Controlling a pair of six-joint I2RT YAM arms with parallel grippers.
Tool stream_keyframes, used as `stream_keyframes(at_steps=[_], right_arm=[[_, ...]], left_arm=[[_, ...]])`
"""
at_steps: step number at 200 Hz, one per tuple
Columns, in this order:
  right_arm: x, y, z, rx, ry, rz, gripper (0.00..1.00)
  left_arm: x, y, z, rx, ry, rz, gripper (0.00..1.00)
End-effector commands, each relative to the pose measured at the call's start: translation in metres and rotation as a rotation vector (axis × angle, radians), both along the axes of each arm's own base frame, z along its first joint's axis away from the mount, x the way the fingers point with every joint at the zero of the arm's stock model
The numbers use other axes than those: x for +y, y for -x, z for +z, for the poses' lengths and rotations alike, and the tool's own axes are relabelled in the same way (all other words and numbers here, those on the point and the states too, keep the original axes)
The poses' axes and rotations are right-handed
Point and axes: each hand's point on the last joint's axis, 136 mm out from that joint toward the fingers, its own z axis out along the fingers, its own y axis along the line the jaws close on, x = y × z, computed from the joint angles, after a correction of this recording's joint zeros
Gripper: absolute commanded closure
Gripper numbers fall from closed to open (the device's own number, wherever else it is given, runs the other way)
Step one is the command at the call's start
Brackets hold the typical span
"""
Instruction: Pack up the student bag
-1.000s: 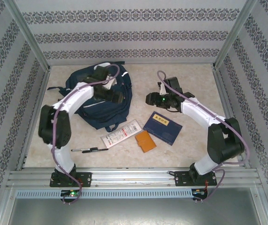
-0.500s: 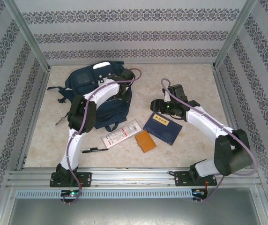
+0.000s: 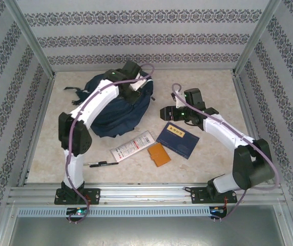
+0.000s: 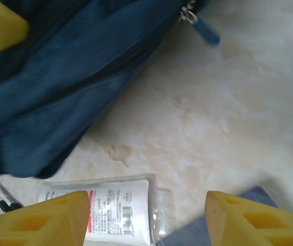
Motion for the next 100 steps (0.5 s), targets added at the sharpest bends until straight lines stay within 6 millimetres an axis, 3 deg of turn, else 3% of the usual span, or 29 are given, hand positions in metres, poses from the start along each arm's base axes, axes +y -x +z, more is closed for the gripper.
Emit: stream_keyframes(at_steps=[1,27,49,82,100], right_arm=[[0.02,-0.015,0.019,-0.141,-0.029,0.157,0.39],[0.017,-0.028,0.015,-0.152,-0.066,0.21,0.41],[0.023,-0.018,0.024,-0.204,-0.138,0.331,0.42],[0.02,-0.01,0.014,-0.294,-0.111,0.374,0.39],[0.02,-0.011,0.011,-0.351,-0.117,0.354,0.49]], left_arm=[[-0.007,0.017,0.047,-0.119,0.024,-0.213,1.0],[-0.016,0.027,0.068,-0.137,0.132,-0.265,1.0],[-0.017,0.026,0.071,-0.129,0.173,-0.248,1.0],[-0.024,0.029,0.072,-0.102,0.235,-0.239,1.0],[-0.027,0.03,0.073,-0.096,0.261,-0.229,1.0]])
